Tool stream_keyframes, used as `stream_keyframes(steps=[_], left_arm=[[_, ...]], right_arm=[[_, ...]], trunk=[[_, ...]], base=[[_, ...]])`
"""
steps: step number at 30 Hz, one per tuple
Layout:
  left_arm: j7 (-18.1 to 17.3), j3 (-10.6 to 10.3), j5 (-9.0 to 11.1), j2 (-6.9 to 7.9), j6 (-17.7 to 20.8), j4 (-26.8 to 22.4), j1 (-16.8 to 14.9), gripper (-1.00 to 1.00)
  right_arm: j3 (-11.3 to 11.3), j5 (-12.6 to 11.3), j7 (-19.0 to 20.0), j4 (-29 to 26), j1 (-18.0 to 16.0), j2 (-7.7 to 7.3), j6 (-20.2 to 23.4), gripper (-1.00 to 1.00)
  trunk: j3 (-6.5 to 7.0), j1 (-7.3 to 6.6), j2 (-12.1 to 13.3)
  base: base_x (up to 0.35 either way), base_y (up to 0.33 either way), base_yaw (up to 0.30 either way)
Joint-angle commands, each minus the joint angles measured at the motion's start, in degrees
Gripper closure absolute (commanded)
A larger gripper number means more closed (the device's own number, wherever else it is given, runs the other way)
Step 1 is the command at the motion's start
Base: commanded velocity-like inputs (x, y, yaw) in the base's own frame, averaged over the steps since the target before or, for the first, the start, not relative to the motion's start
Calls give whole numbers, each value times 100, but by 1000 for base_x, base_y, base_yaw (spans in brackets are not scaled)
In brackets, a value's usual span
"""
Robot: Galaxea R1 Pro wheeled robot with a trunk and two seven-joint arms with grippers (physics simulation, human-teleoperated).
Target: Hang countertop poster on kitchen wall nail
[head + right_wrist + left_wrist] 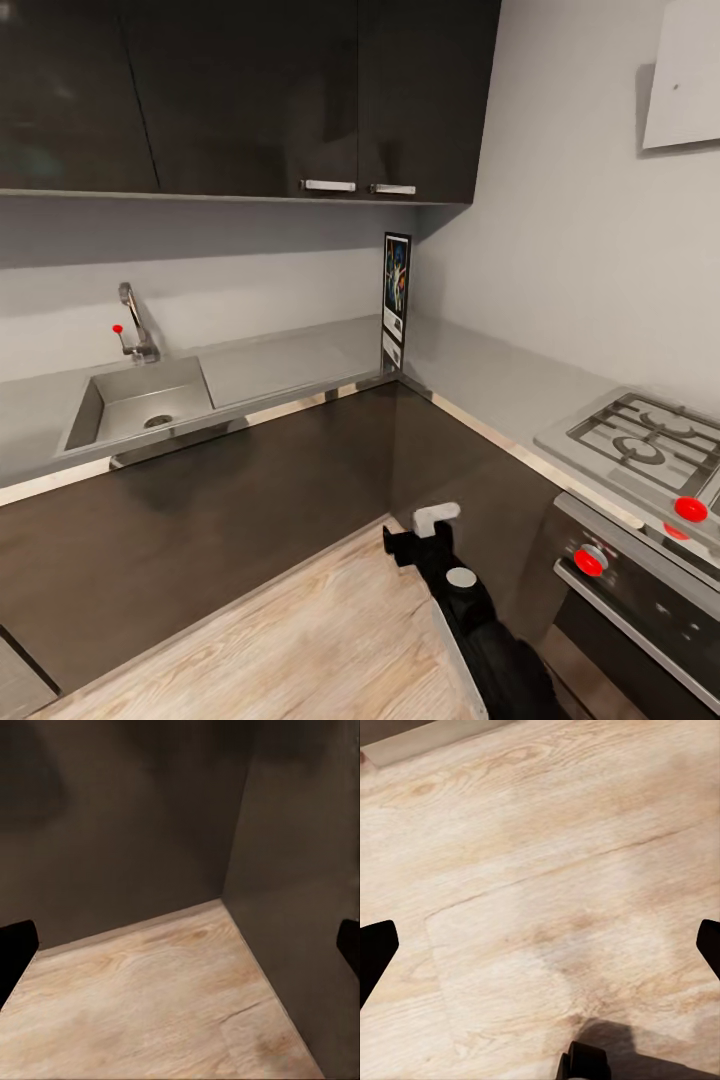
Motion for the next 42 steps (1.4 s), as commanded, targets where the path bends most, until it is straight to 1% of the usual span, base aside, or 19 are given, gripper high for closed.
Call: stream_keyframes(steps=[1,3,4,5,6,7,9,10,12,13,15,16,17,18,34,37,38,40,42], left_arm=[[-3,4,0,1,-8,-8,2,-100],[-3,4,0,3,-7,-8,2,-100],[-1,4,1,3,-7,-9,2,-100],[-2,4,1,4,-7,-9,2,-100],[-2,4,0,4,-6,-9,2,-100],[-1,4,4,5,-6,-9,2,-100],[3,4,6,5,-6,-11,2,-100],[5,4,7,5,-6,-13,2,-100],[5,4,7,5,-6,-16,2,-100],[6,4,8,5,-6,-17,2,-100],[6,4,8,5,-6,-21,2,-100],[6,20,8,5,-6,-37,2,-100],[4,89,8,5,-10,-48,2,-100],[-1,181,8,5,-9,-59,2,-100],[-3,215,8,5,-6,-71,2,-100],[-7,215,8,5,-6,-79,2,-100],[-8,215,8,5,-6,-80,2,-100],[-11,215,8,5,-6,-80,2,-100],[-11,217,8,5,-6,-80,2,-100]], right_arm=[[50,1,-215,-39,-284,27,204,-100],[75,-12,-458,-60,-546,59,363,-100],[91,-20,-710,-76,-797,87,481,-100],[96,-23,-833,-80,-917,96,524,-100],[104,-27,-1050,-88,-1145,111,589,-100],[113,-28,-1340,-100,-1595,124,706,-100],[111,-20,-1466,-144,-2022,126,1014,-100],[103,-13,-1517,-277,-2390,127,1392,-100],[81,-9,-1535,-416,-2580,125,1594,-100],[32,-4,-1545,-509,-2682,119,1706,-100],[-210,-1,-1553,-566,-2745,108,1778,-100],[-474,2,-1553,-590,-2769,97,1810,-100],[-586,6,-1553,-600,-2776,89,1827,-100],[-638,3,-1550,-594,-2779,85,1837,-100],[-646,-2,-1530,-497,-2780,83,1842,-100],[-659,-3,-1514,-453,-2780,79,1842,-100],[-687,-1,-1495,-445,-2780,49,1836,-100],[-763,-6,-1461,-382,-2803,-117,1828,-100],[-783,-8,-1438,-253,-2889,-175,1825,-100]], trunk=[[-5,0,-3],[-5,0,-3],[-5,0,-3],[-5,0,-3],[-5,0,-3],[-5,0,-3],[-5,0,-3],[-5,0,-3],[-5,0,-3],[-5,0,-3],[-5,0,-3],[-5,0,-3],[-5,0,-3],[-5,0,-3],[-5,0,-3],[-5,0,-3],[-5,0,-3],[-5,0,-3],[-5,0,-3]], base=[[0,0,0],[0,0,0],[0,0,0],[0,0,0],[0,0,0],[0,0,0],[0,0,0],[0,0,0],[0,0,0],[0,0,0],[0,0,21],[0,0,184],[0,0,246],[0,0,278],[0,0,288],[0,0,129],[0,0,25],[0,0,12],[0,0,5]])
